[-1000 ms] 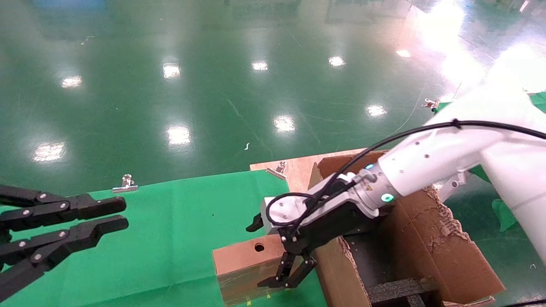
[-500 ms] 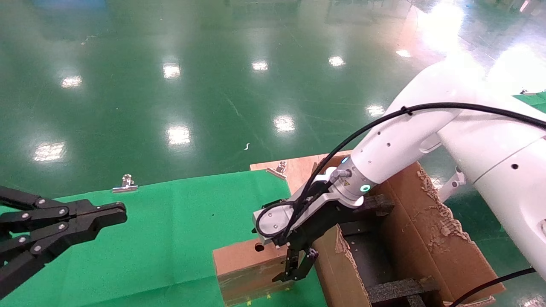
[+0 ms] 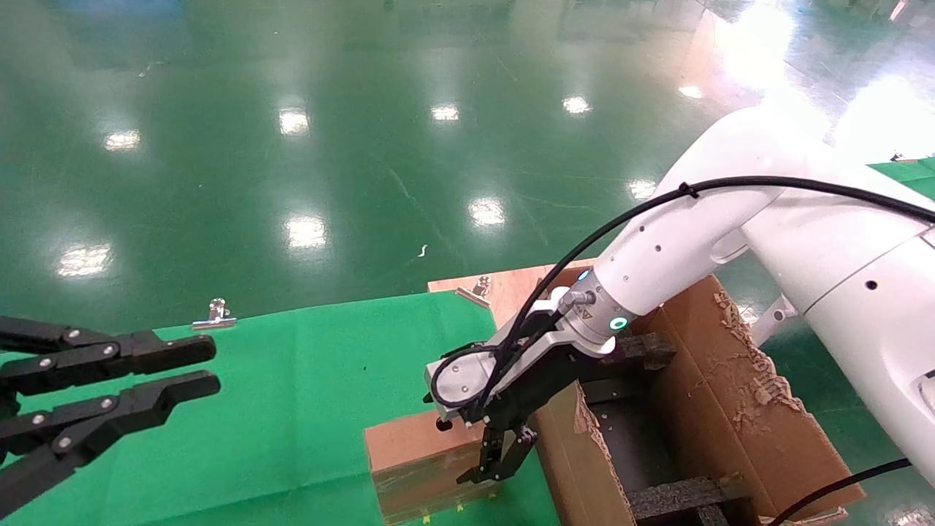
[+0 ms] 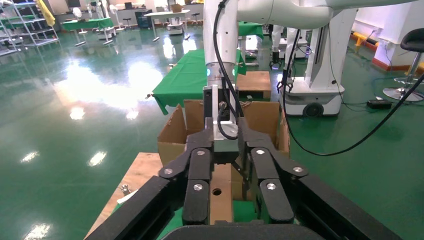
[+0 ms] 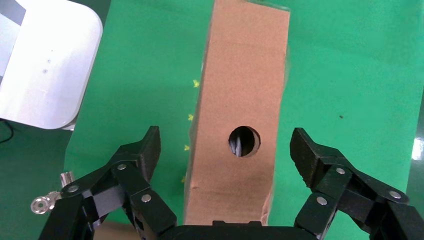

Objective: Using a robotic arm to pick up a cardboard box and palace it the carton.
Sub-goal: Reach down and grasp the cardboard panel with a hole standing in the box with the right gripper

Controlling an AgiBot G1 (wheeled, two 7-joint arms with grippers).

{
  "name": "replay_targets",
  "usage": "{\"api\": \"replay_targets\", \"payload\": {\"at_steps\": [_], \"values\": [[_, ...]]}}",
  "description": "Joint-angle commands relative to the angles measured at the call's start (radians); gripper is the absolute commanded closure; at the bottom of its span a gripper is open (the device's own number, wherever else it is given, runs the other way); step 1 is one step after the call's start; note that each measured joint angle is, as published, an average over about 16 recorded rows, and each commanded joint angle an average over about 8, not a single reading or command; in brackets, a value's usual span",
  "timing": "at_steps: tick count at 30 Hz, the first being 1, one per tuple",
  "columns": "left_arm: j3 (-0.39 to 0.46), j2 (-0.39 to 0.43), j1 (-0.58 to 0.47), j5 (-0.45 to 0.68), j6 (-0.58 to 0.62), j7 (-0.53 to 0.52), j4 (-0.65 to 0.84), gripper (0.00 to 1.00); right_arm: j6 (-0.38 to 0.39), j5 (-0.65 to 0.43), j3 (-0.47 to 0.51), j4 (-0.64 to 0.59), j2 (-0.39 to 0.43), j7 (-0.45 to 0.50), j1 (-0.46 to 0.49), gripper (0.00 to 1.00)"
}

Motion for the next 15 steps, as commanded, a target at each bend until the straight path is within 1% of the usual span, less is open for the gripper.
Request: {"api": "replay_targets", "payload": {"at_steps": [1,15], "values": [[0.000,0.000,0.000,0.000,0.000,0.000,0.000,0.00,0.000,0.001,0.002,0.001,0.001,0.001,-0.001,1.00],[0.000,0.000,0.000,-0.001,0.000,0.000,0.000,0.00,-0.002,0.002,0.008,0.005,0.006,0.003,-0.005,1.00]]}}
